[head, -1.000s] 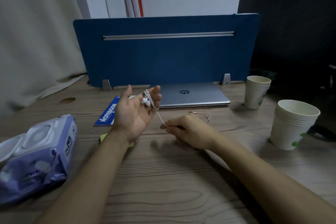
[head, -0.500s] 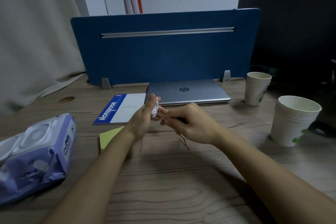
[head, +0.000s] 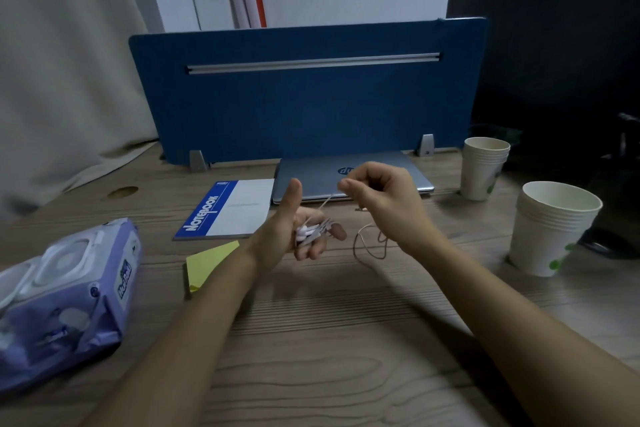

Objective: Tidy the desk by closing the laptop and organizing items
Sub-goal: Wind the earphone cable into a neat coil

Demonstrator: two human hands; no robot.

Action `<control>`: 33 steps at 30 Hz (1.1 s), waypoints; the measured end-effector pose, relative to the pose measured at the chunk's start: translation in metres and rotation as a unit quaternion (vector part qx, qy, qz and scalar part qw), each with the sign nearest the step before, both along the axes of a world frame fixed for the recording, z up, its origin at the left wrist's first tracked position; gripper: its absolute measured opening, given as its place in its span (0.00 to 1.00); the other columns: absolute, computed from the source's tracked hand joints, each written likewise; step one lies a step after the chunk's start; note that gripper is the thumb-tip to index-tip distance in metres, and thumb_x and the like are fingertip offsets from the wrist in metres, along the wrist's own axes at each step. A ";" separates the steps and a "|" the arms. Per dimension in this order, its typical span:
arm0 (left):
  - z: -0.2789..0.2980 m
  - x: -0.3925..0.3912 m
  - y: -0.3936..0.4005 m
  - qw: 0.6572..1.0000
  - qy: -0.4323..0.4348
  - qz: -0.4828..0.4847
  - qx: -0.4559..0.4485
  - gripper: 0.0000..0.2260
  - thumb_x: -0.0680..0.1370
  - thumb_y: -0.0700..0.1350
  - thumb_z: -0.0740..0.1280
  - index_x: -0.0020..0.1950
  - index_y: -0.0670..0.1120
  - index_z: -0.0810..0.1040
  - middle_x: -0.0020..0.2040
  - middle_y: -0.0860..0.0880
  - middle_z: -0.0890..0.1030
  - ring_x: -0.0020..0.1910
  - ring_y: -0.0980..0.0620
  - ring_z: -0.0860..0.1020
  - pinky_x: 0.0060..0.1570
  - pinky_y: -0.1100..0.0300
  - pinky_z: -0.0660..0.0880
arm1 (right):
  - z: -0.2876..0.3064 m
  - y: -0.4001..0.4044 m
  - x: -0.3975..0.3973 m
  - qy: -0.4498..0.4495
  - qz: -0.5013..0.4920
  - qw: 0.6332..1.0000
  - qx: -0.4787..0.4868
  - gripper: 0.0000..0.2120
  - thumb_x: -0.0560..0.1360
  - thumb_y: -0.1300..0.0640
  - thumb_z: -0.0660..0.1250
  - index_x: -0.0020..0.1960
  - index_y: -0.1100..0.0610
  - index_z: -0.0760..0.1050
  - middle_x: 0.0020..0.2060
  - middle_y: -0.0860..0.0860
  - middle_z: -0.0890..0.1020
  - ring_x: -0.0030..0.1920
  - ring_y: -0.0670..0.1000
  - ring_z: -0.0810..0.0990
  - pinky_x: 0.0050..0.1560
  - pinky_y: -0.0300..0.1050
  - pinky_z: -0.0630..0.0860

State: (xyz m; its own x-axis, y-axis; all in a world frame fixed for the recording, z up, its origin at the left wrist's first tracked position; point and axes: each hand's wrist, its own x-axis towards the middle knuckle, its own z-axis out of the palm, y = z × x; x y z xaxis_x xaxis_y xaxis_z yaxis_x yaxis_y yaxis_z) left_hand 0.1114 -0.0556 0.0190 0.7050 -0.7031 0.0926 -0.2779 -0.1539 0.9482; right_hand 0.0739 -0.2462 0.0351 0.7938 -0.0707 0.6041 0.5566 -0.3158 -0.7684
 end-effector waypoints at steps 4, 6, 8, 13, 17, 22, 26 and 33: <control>0.003 0.007 0.003 0.989 0.097 -0.037 -0.108 0.51 0.71 0.75 0.37 0.52 0.36 0.82 0.26 0.49 0.71 0.25 0.55 0.66 0.28 0.64 0.66 | -0.008 -0.010 0.011 0.003 -0.053 0.998 0.015 0.07 0.74 0.58 0.73 0.38 0.58 0.79 0.27 0.49 0.73 0.30 0.46 0.70 0.32 0.42 0.67; 0.004 0.010 0.008 0.975 0.140 -0.057 -0.165 0.50 0.71 0.76 0.39 0.52 0.37 0.82 0.26 0.49 0.70 0.25 0.56 0.65 0.26 0.65 0.65 | -0.013 -0.016 0.017 0.011 -0.082 0.997 0.000 0.07 0.74 0.56 0.72 0.39 0.57 0.80 0.27 0.48 0.74 0.30 0.46 0.71 0.33 0.43 0.69; 0.006 0.013 0.012 0.956 0.180 -0.066 -0.224 0.47 0.72 0.77 0.44 0.53 0.37 0.82 0.27 0.50 0.70 0.25 0.56 0.65 0.26 0.65 0.66 | -0.019 -0.023 0.022 0.025 -0.109 0.993 -0.026 0.07 0.75 0.55 0.71 0.40 0.56 0.80 0.29 0.47 0.77 0.31 0.46 0.73 0.35 0.46 0.71; 0.009 0.017 0.020 0.889 0.260 -0.054 -0.374 0.36 0.79 0.68 0.53 0.58 0.37 0.81 0.35 0.49 0.78 0.33 0.55 0.76 0.37 0.62 0.76 | -0.031 -0.027 0.024 0.062 -0.101 0.986 -0.116 0.07 0.76 0.53 0.70 0.39 0.50 0.79 0.29 0.44 0.78 0.31 0.41 0.73 0.35 0.41 0.70; 0.013 0.015 0.023 0.844 0.289 -0.019 -0.451 0.30 0.78 0.61 0.59 0.62 0.35 0.80 0.56 0.44 0.83 0.54 0.48 0.83 0.52 0.56 0.80 | -0.037 -0.017 0.023 0.085 -0.052 0.969 -0.226 0.07 0.77 0.51 0.68 0.41 0.49 0.79 0.28 0.42 0.76 0.30 0.41 0.72 0.34 0.42 0.69; 0.016 0.017 0.026 0.817 0.275 0.020 -0.506 0.37 0.78 0.65 0.55 0.72 0.34 0.65 0.69 0.40 0.76 0.68 0.42 0.75 0.69 0.52 0.69 | -0.035 -0.003 0.019 0.110 0.016 0.938 -0.327 0.05 0.78 0.52 0.67 0.44 0.46 0.80 0.31 0.33 0.78 0.35 0.34 0.75 0.38 0.34 0.68; 0.014 0.023 0.029 0.820 0.232 0.108 -0.513 0.37 0.80 0.66 0.51 0.72 0.35 0.66 0.66 0.39 0.78 0.65 0.42 0.77 0.71 0.51 0.66 | -0.030 0.003 0.010 0.131 0.078 0.909 -0.388 0.06 0.78 0.52 0.66 0.44 0.47 0.79 0.30 0.30 0.78 0.33 0.35 0.76 0.34 0.29 0.69; 0.004 0.033 0.028 0.915 0.085 0.230 -0.320 0.38 0.80 0.65 0.42 0.76 0.37 0.60 0.68 0.41 0.76 0.67 0.47 0.75 0.70 0.52 0.66 | -0.013 0.013 -0.006 0.121 0.160 0.933 -0.297 0.07 0.78 0.54 0.66 0.44 0.52 0.80 0.32 0.48 0.82 0.32 0.43 0.78 0.38 0.44 0.77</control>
State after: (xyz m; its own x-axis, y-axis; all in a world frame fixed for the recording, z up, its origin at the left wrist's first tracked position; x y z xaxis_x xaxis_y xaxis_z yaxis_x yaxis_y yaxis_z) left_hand 0.1443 -0.0273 0.0230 0.9554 -0.1681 0.2428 -0.1631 0.3851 0.9084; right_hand 0.0680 -0.2337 0.0221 0.8354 0.4839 0.2607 0.5279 -0.5741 -0.6259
